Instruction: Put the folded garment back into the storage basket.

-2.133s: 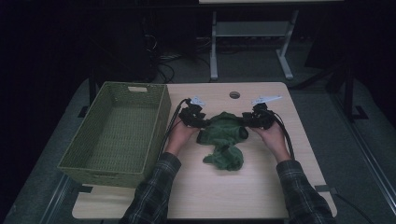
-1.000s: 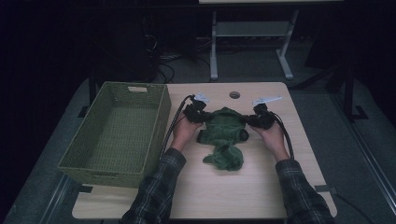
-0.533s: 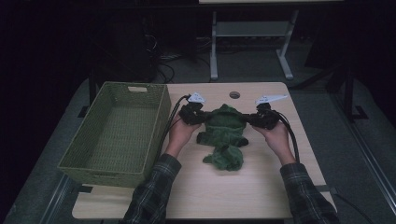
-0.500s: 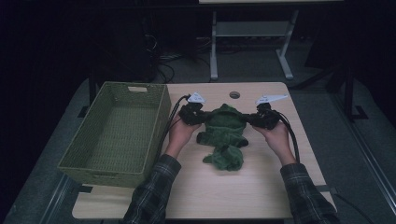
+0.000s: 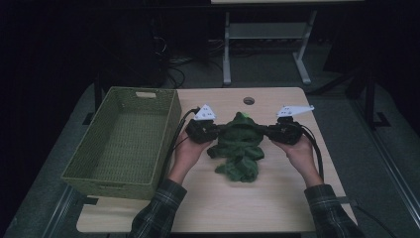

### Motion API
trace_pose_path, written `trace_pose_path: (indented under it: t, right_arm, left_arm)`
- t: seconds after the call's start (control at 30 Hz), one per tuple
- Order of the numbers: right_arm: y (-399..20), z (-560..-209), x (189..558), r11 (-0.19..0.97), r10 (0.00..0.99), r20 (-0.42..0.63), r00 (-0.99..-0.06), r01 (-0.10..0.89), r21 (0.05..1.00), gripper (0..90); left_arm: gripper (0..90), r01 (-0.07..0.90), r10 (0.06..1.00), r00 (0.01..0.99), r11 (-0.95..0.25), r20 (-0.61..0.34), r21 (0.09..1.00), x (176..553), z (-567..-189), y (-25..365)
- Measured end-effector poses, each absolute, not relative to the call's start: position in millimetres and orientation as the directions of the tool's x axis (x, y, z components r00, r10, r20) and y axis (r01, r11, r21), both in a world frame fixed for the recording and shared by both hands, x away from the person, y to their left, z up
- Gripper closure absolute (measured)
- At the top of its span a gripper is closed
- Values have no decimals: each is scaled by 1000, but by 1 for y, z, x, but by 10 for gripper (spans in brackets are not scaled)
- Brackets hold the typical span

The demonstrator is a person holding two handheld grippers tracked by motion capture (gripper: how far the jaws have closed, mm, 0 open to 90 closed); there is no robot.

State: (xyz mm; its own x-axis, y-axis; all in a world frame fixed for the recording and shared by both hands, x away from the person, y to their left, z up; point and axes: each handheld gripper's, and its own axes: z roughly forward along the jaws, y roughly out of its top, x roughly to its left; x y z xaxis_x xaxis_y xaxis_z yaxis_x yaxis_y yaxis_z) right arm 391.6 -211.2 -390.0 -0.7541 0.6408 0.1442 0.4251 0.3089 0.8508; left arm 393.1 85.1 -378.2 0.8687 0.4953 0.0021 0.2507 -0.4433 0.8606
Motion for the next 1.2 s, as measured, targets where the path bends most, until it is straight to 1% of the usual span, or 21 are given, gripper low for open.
trace_pose_path:
  t: [0.13,0.33,0.43,0.5,0.73,0.87,0.93,1.03,1.1,1.2]
  right_arm:
    - [-214,-387,379,315,624,145,-768,417,853,865]
    - [-214,-389,355,330,593,131,-795,388,861,865]
    - [-213,-392,344,346,574,135,-807,388,854,865]
    - [-212,-396,336,349,564,122,-817,370,861,864]
    - [-215,-405,317,366,539,130,-832,371,853,862]
    - [-217,-410,307,379,526,150,-837,389,840,860]
    - [-217,-413,300,379,519,140,-844,373,847,860]
    - [-216,-417,294,405,506,148,-850,386,829,859]
    - [-215,-420,289,405,494,145,-857,374,834,859]
    - [-212,-426,285,429,478,165,-863,393,813,856]
  left_arm:
    - [867,229,481,876,-437,11,870,377,-378,87]
    - [866,175,439,897,-453,48,874,353,-381,88]
    - [865,166,423,905,-447,44,879,344,-385,90]
    - [863,160,412,910,-444,43,882,338,-388,91]
    - [859,135,362,931,-458,45,879,321,-402,92]
    - [859,134,350,936,-457,39,879,313,-410,93]
    - [859,130,343,938,-466,43,875,311,-414,95]
    - [859,135,335,942,-477,38,869,307,-420,97]
    - [859,138,331,943,-489,38,861,304,-425,99]
    - [859,140,324,946,-499,34,855,302,-432,101]
